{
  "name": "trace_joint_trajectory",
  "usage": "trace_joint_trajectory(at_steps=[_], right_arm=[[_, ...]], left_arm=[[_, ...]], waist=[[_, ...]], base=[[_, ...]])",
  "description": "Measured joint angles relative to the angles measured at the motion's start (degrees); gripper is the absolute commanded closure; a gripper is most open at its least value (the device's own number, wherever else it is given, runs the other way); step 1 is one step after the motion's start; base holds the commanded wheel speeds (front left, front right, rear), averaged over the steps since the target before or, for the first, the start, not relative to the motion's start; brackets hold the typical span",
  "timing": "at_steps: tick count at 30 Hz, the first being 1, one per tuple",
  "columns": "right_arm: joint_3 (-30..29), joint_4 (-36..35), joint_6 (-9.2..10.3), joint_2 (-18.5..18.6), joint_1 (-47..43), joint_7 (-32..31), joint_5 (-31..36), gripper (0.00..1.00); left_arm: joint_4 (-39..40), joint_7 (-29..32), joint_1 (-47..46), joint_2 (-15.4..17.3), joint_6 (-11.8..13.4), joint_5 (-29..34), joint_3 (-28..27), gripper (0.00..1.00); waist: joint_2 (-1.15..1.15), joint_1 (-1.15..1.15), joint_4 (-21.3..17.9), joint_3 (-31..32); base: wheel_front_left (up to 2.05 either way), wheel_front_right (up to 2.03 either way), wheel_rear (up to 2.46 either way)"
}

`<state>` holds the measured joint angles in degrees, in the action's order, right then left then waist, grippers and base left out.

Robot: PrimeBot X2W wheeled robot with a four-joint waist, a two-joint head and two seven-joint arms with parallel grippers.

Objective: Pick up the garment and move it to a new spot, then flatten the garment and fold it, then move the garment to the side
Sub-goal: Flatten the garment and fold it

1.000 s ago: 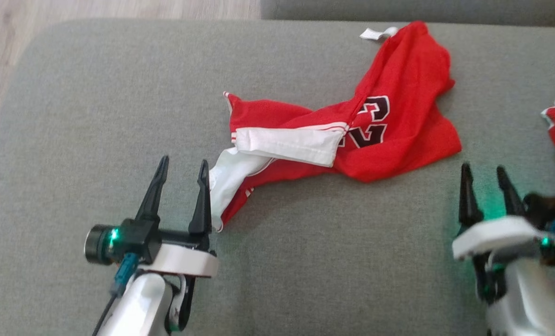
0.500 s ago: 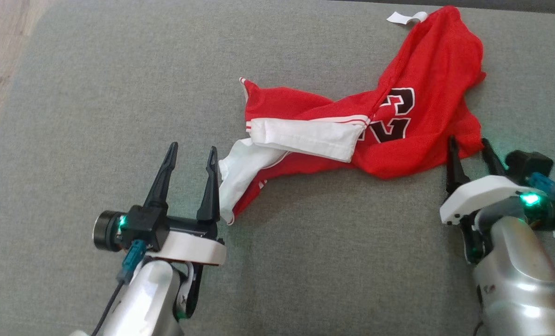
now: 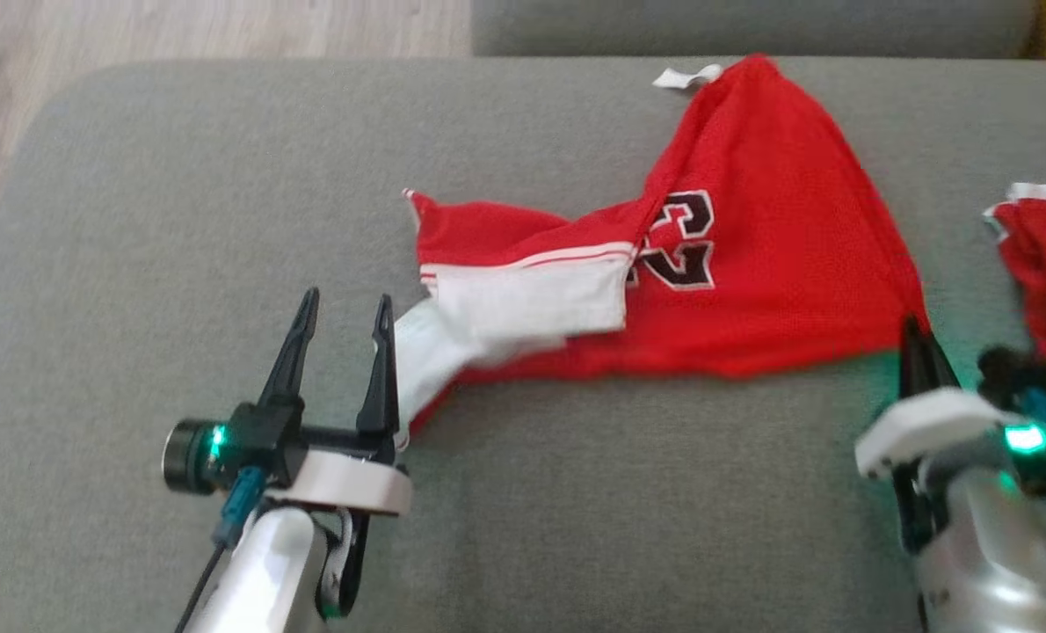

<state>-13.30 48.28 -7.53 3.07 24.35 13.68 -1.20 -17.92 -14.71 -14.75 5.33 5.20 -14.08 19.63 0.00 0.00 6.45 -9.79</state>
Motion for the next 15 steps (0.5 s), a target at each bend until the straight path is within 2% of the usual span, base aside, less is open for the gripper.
trace_joint_trajectory(at_steps=[8, 9, 10, 13, 15], right_arm=[[-5.17, -6.48, -0.01, -0.34, -10.29, -4.22, 3.1, 1.0], [-5.38, -7.12, 0.0, -0.42, -11.05, -5.2, 3.02, 0.8], [-5.39, -7.97, 0.0, -0.48, -11.74, -5.66, 3.32, 0.0], [-4.57, -10.82, 0.0, -0.48, -13.17, -5.25, 3.14, 0.0], [-1.53, -13.02, 0.0, -0.41, -13.35, -3.27, 0.26, 0.0]], left_arm=[[-0.23, 0.0, 3.39, 0.02, -0.24, 0.03, -0.73, 0.0], [-0.29, 0.0, 3.46, 0.02, -0.24, 0.04, -0.77, 0.0], [-0.32, 0.0, 3.5, 0.02, -0.25, 0.07, -0.83, 0.0], [-0.4, 0.0, 3.5, 0.01, -0.51, 0.54, -0.89, 0.0], [-0.56, 0.0, 3.51, 0.0, -0.67, 0.55, -0.89, 0.0]], waist=[[0.0, -0.01, -3.26, 4.27], [0.0, -0.01, -3.52, 4.68], [0.0, -0.01, -3.76, 5.04], [0.0, -0.01, -4.17, 5.61], [0.0, -0.01, -4.23, 5.65]], base=[[0.0, 0.0, 0.0], [0.0, 0.0, 0.0], [0.0, 0.0, 0.0], [0.0, 0.0, 0.0], [0.0, 0.0, 0.0]])
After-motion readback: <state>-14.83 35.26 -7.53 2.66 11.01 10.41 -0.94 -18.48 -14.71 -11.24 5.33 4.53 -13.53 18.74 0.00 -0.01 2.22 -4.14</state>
